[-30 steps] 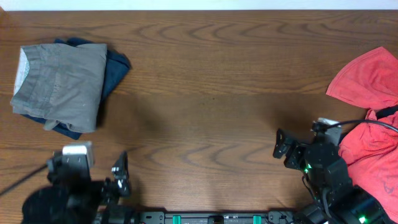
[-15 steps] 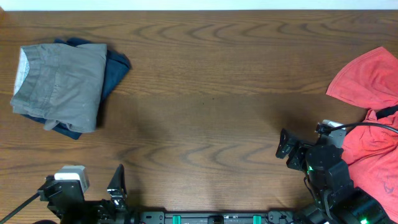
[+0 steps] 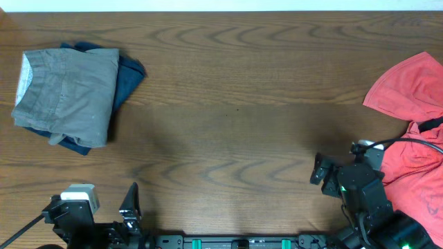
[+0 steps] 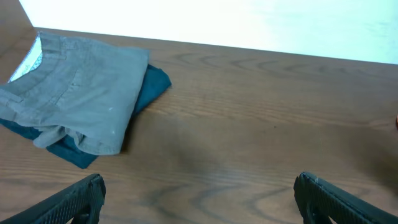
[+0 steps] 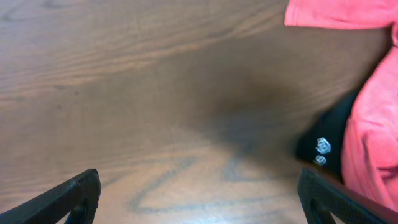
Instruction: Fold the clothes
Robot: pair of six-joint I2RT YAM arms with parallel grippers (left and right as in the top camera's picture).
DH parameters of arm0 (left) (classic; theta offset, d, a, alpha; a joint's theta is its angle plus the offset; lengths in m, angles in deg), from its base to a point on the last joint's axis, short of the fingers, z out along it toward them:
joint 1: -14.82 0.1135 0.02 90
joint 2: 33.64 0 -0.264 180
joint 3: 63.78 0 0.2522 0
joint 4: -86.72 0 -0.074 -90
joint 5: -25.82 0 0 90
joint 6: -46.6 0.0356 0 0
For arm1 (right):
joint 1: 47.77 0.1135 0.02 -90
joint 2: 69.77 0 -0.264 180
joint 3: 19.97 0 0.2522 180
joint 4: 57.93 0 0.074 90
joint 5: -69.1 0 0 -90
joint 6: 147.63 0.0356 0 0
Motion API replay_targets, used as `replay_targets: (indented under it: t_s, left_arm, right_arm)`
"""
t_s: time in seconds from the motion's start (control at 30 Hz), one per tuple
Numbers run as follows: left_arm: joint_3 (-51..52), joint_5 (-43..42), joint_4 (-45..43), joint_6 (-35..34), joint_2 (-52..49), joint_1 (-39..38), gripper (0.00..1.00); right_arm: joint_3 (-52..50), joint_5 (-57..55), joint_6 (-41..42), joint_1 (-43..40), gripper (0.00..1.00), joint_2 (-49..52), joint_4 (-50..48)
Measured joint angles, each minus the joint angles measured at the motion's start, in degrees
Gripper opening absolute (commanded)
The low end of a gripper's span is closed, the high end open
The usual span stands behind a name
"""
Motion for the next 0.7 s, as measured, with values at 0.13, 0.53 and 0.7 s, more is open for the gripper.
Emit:
replay_targets:
  t_s: [0.13, 0.53, 0.7]
  left_arm:
    - [0.0, 0.0, 0.0, 0.0, 0.0, 0.0, 0.98]
    - [0.2, 0.0, 0.1, 0.0, 0.0, 0.0, 0.98]
    - [0.2, 0.0, 0.1, 0.0, 0.0, 0.0, 0.98]
  right_arm:
    - [-1.7, 0.5, 0.0, -3.1, 0.99, -2.8, -0.7]
    - [-19.7, 11.9, -8.9, -24.7, 0.99, -22.6, -24.4]
    - [-27.2, 16.2, -12.5, -29.4, 0.99, -27.7, -37.7]
